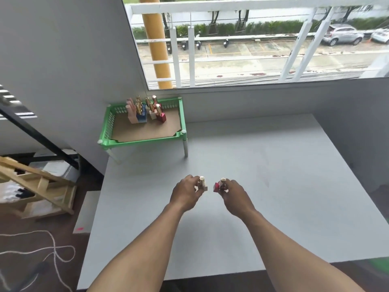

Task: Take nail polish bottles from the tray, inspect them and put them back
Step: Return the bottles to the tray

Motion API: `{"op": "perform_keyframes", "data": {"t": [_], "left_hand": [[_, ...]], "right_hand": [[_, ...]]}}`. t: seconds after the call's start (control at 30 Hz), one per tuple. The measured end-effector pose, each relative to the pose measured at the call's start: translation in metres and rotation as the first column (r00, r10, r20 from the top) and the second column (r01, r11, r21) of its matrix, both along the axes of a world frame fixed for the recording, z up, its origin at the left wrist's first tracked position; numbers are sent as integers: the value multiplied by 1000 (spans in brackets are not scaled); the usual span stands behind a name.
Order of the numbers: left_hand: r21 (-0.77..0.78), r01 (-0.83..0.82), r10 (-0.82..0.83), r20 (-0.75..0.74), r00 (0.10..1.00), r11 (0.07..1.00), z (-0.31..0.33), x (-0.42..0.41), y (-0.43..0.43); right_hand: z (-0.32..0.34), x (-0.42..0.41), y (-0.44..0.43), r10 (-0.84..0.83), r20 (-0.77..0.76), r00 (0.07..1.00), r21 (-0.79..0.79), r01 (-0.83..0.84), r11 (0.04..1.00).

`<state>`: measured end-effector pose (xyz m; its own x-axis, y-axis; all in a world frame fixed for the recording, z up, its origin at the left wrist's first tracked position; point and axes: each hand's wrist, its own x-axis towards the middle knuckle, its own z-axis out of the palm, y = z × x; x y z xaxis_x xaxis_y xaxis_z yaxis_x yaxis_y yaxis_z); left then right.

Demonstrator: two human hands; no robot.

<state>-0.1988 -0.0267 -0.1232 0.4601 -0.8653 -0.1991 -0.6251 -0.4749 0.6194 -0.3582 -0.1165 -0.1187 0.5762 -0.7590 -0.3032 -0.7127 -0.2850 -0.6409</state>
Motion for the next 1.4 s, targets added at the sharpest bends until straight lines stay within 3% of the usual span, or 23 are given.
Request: {"op": "perform_keyframes", "data": {"t": [0.77, 1.4], "left_hand": [[-152, -203, 225, 149, 963, 967, 80, 178, 0], [-130, -242, 264, 197, 944, 962, 80, 223, -29]], "right_hand": [[85, 199, -21, 195, 142, 971, -224, -160, 961], [86, 259, -40, 168, 87, 982, -259, -141, 956]]}}
